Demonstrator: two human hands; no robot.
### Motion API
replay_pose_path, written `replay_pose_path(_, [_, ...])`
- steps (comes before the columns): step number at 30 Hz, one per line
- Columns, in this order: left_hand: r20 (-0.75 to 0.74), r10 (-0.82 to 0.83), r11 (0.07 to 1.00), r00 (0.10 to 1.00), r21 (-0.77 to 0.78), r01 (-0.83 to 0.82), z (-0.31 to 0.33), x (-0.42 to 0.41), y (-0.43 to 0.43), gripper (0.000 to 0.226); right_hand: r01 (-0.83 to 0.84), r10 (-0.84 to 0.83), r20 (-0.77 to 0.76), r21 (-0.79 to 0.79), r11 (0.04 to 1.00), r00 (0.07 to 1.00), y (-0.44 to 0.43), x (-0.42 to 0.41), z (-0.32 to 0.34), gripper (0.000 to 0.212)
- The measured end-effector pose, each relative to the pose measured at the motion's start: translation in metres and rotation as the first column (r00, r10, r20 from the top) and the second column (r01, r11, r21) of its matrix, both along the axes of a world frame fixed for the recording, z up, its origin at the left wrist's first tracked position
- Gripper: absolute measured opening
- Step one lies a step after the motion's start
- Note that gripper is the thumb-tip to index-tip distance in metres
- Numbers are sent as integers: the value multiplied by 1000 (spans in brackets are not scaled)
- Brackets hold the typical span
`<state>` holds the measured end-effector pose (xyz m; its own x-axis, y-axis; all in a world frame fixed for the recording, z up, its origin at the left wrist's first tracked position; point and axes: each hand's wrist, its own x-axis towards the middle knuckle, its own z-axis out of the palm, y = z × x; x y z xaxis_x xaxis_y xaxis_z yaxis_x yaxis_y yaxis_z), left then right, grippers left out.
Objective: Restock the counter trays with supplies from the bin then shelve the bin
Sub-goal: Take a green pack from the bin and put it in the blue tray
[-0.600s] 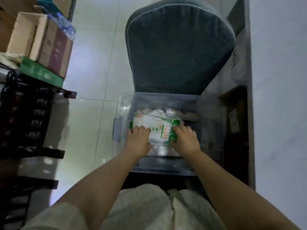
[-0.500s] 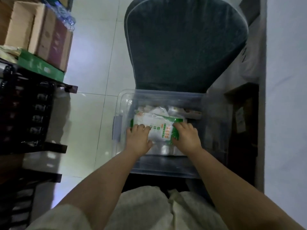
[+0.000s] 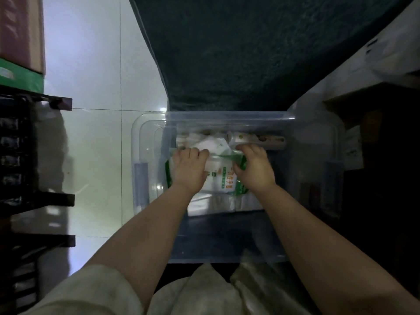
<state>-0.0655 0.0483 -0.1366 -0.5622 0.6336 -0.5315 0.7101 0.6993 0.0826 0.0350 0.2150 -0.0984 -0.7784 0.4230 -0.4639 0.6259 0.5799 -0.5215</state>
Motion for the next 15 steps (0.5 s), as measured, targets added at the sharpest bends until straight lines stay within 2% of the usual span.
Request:
replay_pose_path(5, [16,36,993,999,108,-37,15,12,-28,28,-143,144,-57,16,990,988,1,-16,7,40])
replay_pose_path(8, [113,42,971,993,228,-67,28,24,-45,18,-363,365,-133,43,931,921,-5,-42,3,41])
replay_pose_path(12, [168,89,965,982,230,-127,35,34,-53,23,-673,670,57,56,738,740,-29,-84,-15,54])
replay_pose_path(15, [172,134,961,976,218,-170,36,33,-51,23,-766,726,245,172,620,642,-46,-93,-25,57])
